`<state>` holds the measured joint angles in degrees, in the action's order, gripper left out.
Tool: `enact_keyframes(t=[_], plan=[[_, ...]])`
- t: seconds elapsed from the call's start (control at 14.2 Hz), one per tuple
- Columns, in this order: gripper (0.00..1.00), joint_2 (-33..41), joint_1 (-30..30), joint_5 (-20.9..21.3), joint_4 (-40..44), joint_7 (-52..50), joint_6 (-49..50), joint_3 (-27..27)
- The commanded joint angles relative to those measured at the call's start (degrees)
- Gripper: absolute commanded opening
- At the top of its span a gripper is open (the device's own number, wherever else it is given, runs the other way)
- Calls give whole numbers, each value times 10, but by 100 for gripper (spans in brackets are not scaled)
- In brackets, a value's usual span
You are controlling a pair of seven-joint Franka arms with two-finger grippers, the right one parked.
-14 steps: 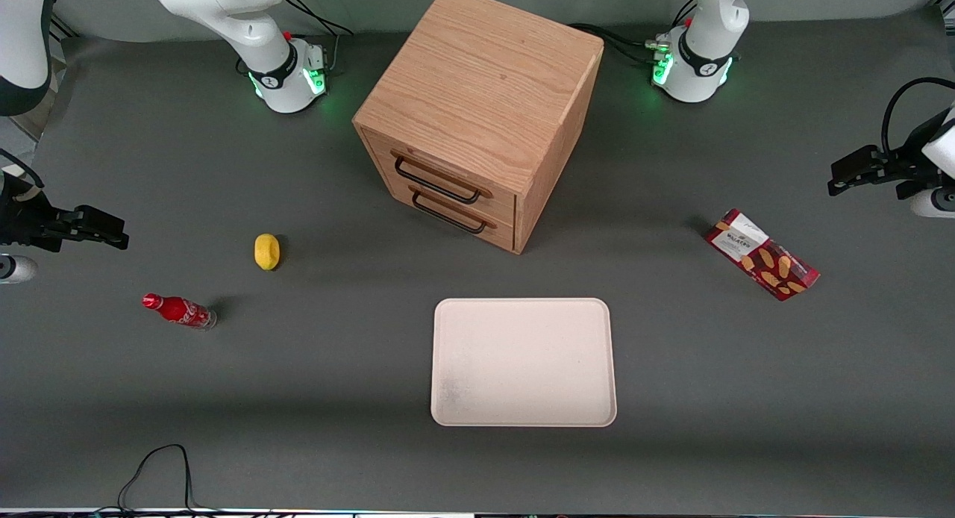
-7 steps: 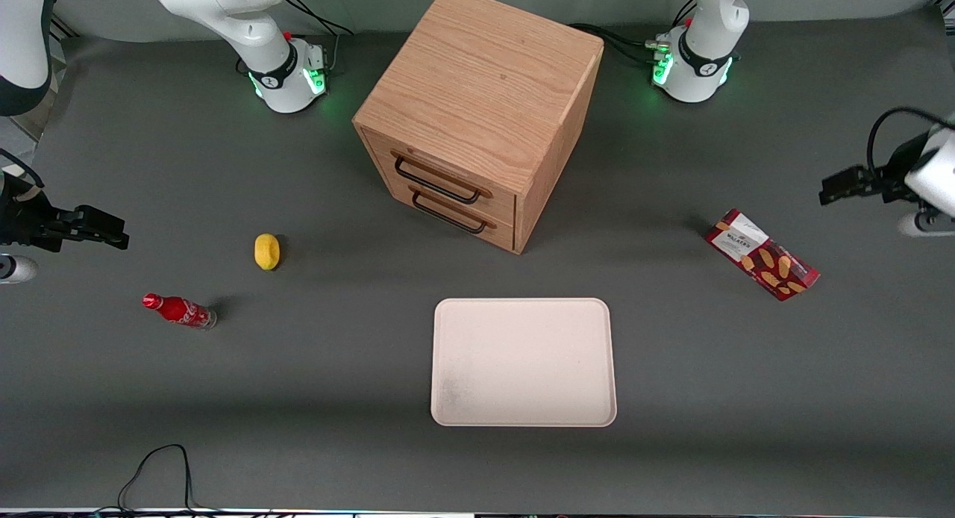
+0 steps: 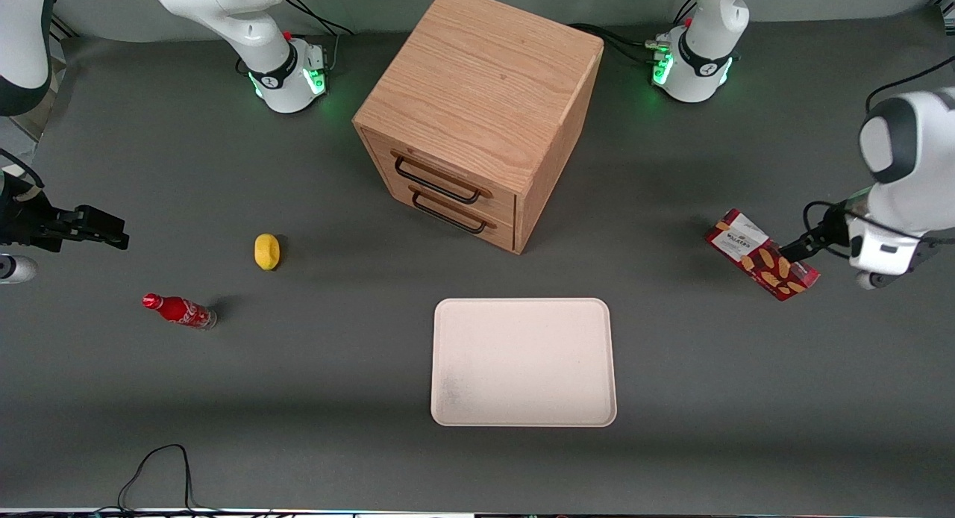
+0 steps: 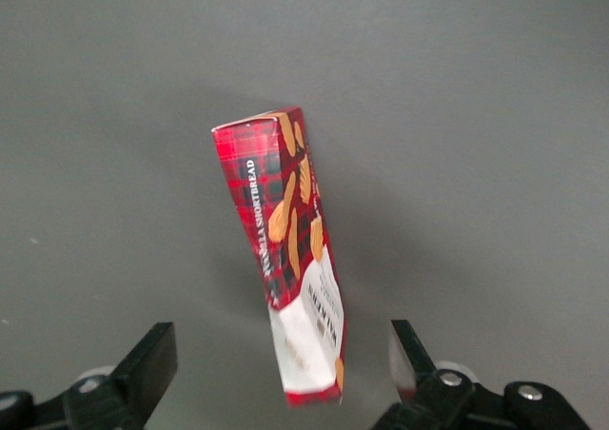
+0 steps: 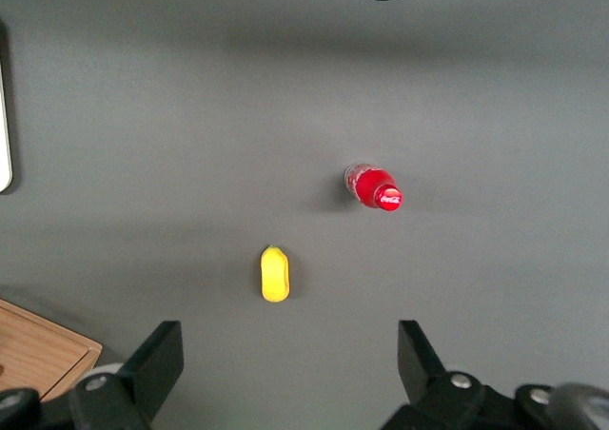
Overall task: Place red cookie box on tray
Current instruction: 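Move the left gripper down over the red plaid shortbread box, then close the left gripper on the end of the shortbread box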
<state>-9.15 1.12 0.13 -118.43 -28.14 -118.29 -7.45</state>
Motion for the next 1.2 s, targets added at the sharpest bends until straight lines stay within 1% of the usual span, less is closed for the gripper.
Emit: enact_keyframes(t=[0.0, 0.21, 0.28, 0.35, 0.42, 0.49, 0.56, 0.64, 0.71, 0.78, 0.99, 1.13], plan=[[99, -58, 13, -15, -1, -31, -43, -35], [99, -116, 15, -50, -4, -31, -100, -39], [97, -125, 18, -54, -5, -31, -109, -40], [90, -133, 19, -56, -4, -32, -111, -40], [80, -133, 19, -59, -5, -32, -108, -40], [65, -134, 19, -74, -5, -33, -101, -39], [47, -134, 20, -81, -6, -33, -99, -40], [27, -136, 23, -81, -6, -32, -99, -39], [3, -138, 23, -81, -6, -31, -97, -39], [0, -138, 23, -81, -5, -31, -92, -39], [0, -137, 24, -80, 4, -25, -72, -38], [0, -126, 30, -79, 31, -3, -53, -32]])
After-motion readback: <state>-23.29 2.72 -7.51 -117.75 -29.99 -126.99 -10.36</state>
